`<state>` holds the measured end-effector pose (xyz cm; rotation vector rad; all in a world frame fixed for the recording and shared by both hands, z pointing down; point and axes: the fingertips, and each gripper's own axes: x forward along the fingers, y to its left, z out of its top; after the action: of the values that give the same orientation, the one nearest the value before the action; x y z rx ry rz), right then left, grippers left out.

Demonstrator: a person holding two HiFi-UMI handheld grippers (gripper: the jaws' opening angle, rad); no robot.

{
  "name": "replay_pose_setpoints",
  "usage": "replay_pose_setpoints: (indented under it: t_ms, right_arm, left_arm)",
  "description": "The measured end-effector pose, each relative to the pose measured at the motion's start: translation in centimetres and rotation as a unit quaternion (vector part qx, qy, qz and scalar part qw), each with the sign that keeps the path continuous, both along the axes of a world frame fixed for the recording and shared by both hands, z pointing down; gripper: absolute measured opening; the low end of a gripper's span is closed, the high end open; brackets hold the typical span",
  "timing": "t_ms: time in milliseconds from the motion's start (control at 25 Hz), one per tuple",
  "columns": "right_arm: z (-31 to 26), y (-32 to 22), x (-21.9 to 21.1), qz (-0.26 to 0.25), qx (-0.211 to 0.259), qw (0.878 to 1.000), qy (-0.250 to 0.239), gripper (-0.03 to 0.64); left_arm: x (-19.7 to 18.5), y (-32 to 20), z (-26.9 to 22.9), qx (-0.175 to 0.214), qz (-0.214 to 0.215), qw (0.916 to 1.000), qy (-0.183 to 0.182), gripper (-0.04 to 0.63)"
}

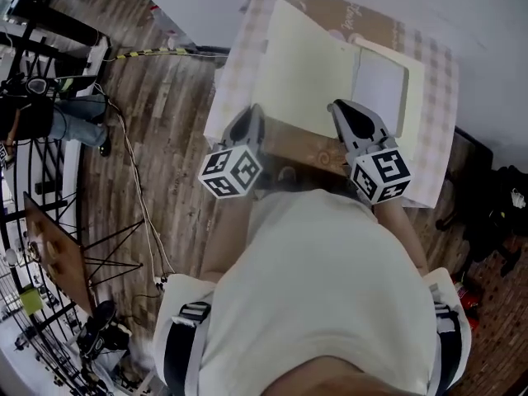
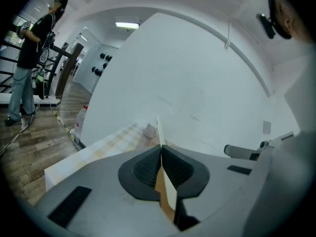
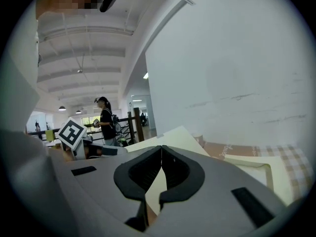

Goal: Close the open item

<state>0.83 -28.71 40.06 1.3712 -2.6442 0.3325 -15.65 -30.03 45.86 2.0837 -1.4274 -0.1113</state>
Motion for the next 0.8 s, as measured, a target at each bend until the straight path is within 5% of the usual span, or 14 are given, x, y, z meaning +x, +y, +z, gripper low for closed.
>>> replay_pose_setpoints:
  t_ms: [360, 800]
  right_arm:
    - [-1.1, 1.2, 6.9, -0.021, -0.004, 1.0, -0.018, 0.0]
    - [-1.6, 2.8, 14.1, -0.04, 0.005, 0.999, -0.03, 0.0]
  left_arm:
    - [4.7, 1.8, -4.4, 0.038, -0.047, 0.9981, -0.004, 0.008]
    - [12.9, 4.5, -7.4, 0.082, -0.037, 0.9955, -0.029, 0.009]
